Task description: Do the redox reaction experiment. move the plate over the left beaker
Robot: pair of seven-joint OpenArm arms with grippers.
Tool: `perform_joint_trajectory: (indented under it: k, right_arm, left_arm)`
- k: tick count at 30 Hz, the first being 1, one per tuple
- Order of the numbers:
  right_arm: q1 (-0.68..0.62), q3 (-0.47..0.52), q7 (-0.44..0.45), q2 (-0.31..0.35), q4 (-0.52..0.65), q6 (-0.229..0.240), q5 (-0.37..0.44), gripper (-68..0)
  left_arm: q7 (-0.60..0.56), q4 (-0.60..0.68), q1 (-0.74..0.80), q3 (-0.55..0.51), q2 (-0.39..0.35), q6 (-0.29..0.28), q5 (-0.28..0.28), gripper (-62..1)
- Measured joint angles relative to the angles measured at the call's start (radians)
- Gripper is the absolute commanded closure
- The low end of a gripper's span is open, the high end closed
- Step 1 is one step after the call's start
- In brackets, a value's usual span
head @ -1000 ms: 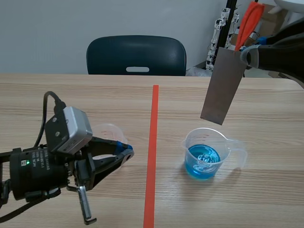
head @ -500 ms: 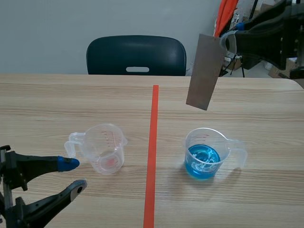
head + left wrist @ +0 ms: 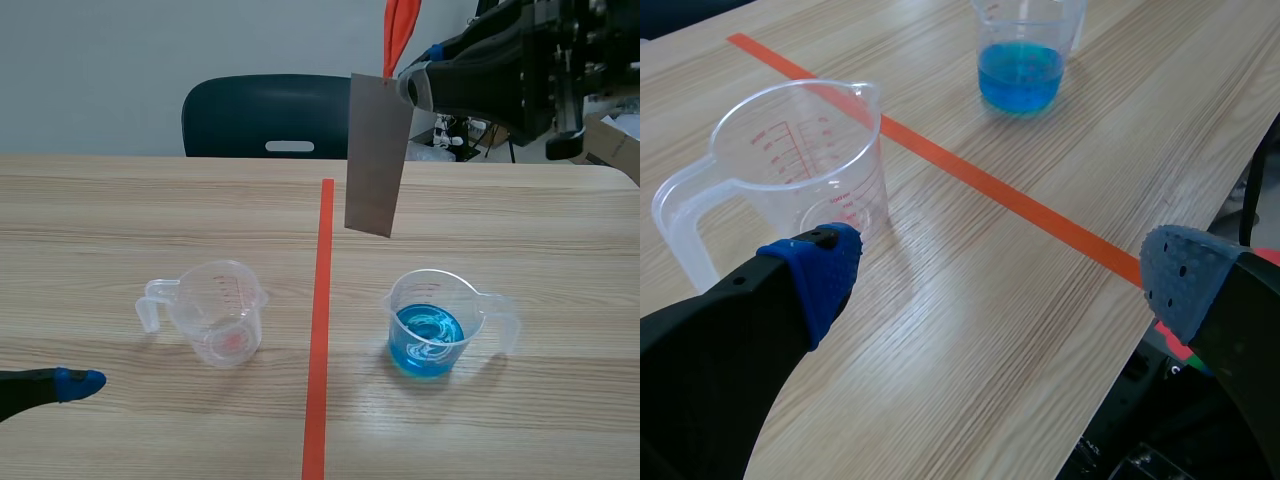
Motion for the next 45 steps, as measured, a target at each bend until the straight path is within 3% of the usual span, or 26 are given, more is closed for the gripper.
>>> perform_joint_trajectory:
  k: [3, 5, 12, 17, 19, 24, 31, 37, 42, 45]
  right_arm:
    - [0.013, 0.0, -0.046, -0.044, 0.0, 0.01, 0.004, -0.8]
    - [0.027, 0.0, -0.063, -0.067, 0.0, 0.01, 0.008, -0.8]
    - [0.077, 0.0, -0.155, -0.152, 0.0, 0.01, 0.033, -0.6]
    - [0.077, 0.0, -0.202, -0.216, 0.0, 0.01, 0.033, -0.6]
    - [0.077, 0.0, -0.216, -0.242, 0.0, 0.009, 0.034, -0.6]
    - [0.077, 0.0, -0.274, -0.31, 0.0, 0.009, 0.046, -0.6]
    - [0.077, 0.0, -0.332, -0.399, 0.0, 0.009, 0.047, -0.6]
    - [0.077, 0.0, -0.378, -0.462, 0.0, 0.006, 0.047, -0.6]
    - [0.077, 0.001, -0.42, -0.522, -0.032, 0.006, 0.048, -0.6]
    - [0.083, 0.001, -0.44, -0.557, -0.078, 0.003, 0.048, -0.6]
  left_arm:
    - [-0.039, 0.0, 0.041, -0.031, 0.015, 0.0, 0.0, -58.8]
    - [-0.093, 0.0, 0.07, -0.058, 0.031, 0.0, 0.0, -62.3]
    - [-0.175, 0.0, 0.142, -0.119, 0.1, 0.005, 0.0, -62.3]
    - [-0.282, 0.0, 0.188, -0.156, 0.156, 0.039, 0.0, -62.3]
    - [-0.317, 0.0, 0.201, -0.173, 0.184, 0.039, -0.033, -62.3]
    - [-0.293, -0.015, 0.199, -0.182, 0.245, 0.099, -0.075, -62.3]
    - [-0.254, -0.07, 0.199, -0.183, 0.253, 0.169, -0.076, -62.3]
    - [-0.093, -0.138, 0.169, -0.187, 0.251, 0.167, -0.075, -62.3]
    - [-0.056, -0.175, 0.106, -0.187, 0.251, 0.134, -0.071, -62.3]
    - [-0.135, -0.226, 0.065, -0.177, 0.251, 0.116, -0.072, -62.3]
